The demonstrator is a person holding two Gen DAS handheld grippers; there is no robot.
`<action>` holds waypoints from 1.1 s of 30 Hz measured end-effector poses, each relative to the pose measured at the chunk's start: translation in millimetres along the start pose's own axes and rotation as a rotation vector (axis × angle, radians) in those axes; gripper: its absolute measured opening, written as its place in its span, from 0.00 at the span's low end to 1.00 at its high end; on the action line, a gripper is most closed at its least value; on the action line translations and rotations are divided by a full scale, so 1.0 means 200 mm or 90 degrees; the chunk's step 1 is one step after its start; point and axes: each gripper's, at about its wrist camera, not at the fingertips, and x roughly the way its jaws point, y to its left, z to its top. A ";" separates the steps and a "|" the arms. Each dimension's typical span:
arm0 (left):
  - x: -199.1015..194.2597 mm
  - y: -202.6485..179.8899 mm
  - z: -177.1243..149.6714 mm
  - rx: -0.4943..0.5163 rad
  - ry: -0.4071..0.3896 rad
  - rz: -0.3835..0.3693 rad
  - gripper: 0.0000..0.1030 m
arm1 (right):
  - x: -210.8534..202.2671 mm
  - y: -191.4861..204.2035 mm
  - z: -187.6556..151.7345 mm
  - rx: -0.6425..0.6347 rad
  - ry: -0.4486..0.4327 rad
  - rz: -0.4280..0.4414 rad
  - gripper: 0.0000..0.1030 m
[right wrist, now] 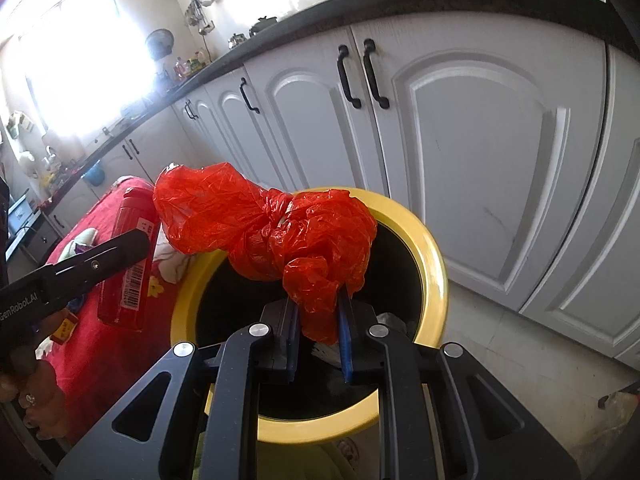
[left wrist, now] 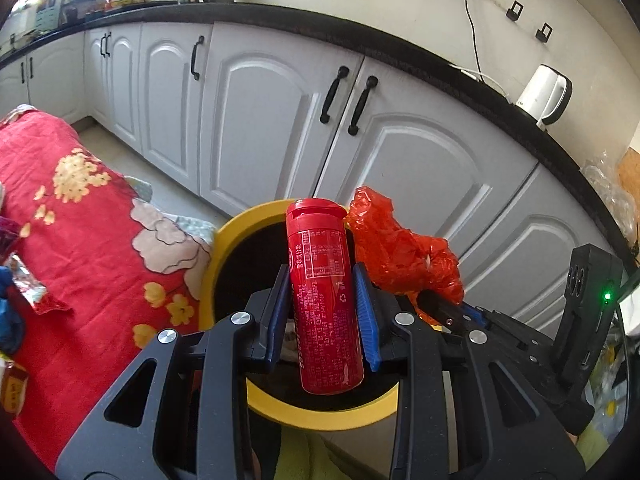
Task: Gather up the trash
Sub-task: 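Open both tools to drop the red can and red bag into the bin, then move both open tools back toward the remaining wrappers on the table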
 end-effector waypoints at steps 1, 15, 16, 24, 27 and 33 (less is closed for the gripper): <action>0.01 0.00 0.00 -0.001 0.003 -0.001 0.23 | 0.01 0.00 0.00 0.000 0.003 0.000 0.16; 0.08 0.12 -0.02 -0.053 0.018 -0.005 0.53 | 0.02 -0.06 -0.04 0.027 0.010 -0.023 0.49; 0.07 0.13 -0.02 -0.058 0.015 -0.002 0.59 | 0.02 -0.06 -0.04 0.028 0.009 -0.025 0.50; -0.04 0.18 0.00 -0.069 -0.019 0.030 0.89 | 0.00 -0.07 -0.03 0.035 -0.001 -0.031 0.61; -0.09 0.20 0.00 -0.070 -0.030 0.042 0.89 | -0.01 -0.05 -0.01 0.036 -0.009 -0.029 0.66; -0.19 0.21 0.02 -0.065 -0.056 0.058 0.89 | -0.08 0.02 0.02 0.018 -0.033 -0.018 0.71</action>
